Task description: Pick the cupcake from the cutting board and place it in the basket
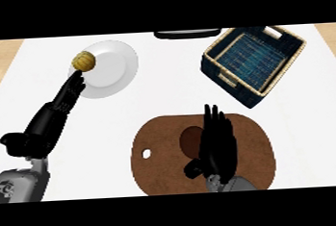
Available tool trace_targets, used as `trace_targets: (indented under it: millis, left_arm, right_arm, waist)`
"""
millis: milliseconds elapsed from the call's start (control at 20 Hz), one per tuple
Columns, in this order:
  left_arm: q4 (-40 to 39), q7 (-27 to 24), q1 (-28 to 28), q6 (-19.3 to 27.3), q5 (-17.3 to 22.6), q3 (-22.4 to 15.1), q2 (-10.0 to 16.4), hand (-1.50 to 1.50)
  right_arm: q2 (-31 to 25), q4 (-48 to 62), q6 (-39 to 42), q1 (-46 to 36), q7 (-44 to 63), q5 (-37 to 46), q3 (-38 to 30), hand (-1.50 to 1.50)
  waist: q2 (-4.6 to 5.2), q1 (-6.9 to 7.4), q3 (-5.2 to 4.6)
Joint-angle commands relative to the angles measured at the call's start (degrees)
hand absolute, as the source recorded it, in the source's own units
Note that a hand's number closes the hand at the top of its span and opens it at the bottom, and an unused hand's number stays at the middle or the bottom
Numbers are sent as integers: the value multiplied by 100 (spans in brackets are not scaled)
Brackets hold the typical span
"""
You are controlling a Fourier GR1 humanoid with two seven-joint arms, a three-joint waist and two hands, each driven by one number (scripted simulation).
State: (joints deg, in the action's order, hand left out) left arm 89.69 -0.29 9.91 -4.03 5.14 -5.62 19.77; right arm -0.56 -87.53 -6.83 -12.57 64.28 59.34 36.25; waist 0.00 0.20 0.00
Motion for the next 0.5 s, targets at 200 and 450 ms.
trace_targets:
  millis: [200,450]
  left_arm:
    - [-9,-53,-40,-56,-194,118,-193,0]
    - [-171,-153,25,-304,-135,304,-176,0]
  right_arm:
    - [53,364,-322,-221,641,-577,175,-150]
    - [52,731,28,-176,115,-899,24,150]
  waist:
    - [-1,8,0]
    - [3,-2,-1]
